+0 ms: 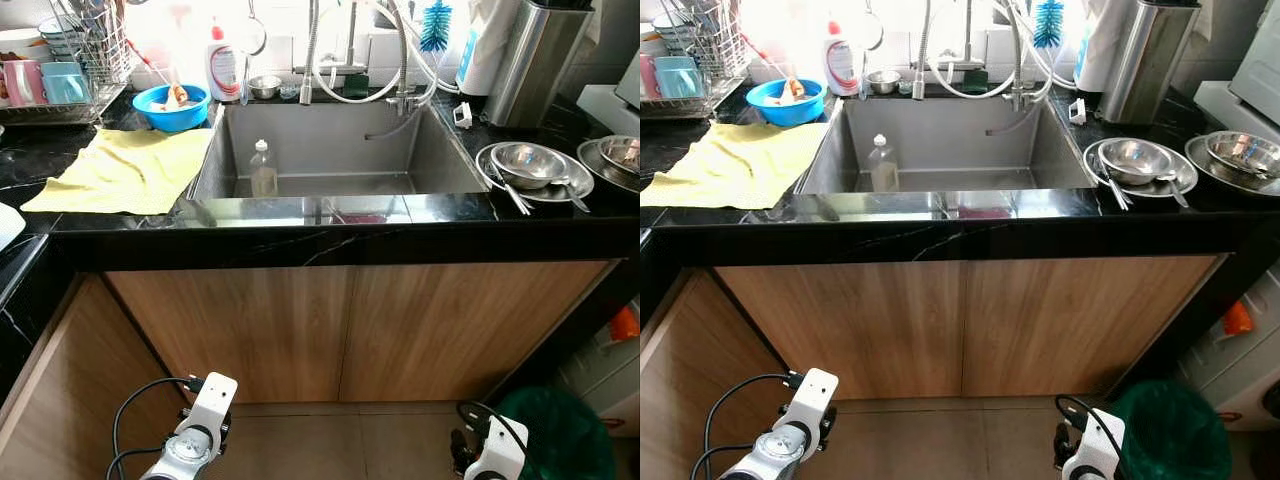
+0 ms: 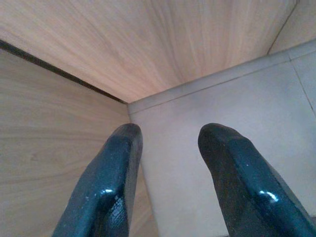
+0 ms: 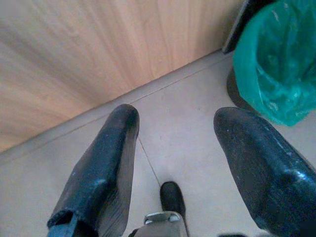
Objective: Kitchen organization
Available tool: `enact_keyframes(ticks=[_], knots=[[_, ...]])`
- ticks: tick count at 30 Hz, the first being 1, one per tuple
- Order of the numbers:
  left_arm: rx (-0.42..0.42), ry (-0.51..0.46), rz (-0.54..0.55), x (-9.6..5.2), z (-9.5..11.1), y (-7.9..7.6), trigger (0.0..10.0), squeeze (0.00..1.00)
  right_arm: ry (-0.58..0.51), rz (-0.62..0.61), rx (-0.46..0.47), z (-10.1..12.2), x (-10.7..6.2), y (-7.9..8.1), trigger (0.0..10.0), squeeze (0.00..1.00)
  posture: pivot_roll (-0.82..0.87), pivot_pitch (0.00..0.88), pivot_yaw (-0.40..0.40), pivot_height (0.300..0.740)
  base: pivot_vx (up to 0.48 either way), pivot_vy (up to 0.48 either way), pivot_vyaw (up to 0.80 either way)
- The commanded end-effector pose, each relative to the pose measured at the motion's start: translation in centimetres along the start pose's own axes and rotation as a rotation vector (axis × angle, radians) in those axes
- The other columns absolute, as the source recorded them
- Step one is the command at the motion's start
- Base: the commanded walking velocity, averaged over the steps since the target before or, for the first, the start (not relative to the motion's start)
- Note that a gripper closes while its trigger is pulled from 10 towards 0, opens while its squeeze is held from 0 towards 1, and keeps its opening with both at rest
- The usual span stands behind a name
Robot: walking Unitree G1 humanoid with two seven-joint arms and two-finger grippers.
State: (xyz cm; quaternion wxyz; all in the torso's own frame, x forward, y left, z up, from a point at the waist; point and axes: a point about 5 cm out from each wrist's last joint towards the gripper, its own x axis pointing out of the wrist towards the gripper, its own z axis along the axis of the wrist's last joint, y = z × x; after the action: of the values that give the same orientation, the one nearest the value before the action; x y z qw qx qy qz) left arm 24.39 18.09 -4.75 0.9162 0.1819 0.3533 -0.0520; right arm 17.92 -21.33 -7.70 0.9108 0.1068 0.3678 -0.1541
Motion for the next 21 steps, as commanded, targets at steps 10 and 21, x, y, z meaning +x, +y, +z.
enact_keyframes(ticks=[10,21], knots=[[0.022,0.019,0.001,-0.05,-0.36,0.12,10.0,0.0,-0.029,-0.009,0.022,0.66,0.17,0.11,10.0,0.0,-0.03,0.0,-0.001,0.74,0.264,0.0,0.16],[0.03,0.013,-0.001,-0.08,-0.38,0.08,10.0,0.0,-0.042,0.014,-0.003,0.98,0.25,0.39,10.0,0.0,-0.03,0.0,0.0,0.74,0.0,0.0,0.0]])
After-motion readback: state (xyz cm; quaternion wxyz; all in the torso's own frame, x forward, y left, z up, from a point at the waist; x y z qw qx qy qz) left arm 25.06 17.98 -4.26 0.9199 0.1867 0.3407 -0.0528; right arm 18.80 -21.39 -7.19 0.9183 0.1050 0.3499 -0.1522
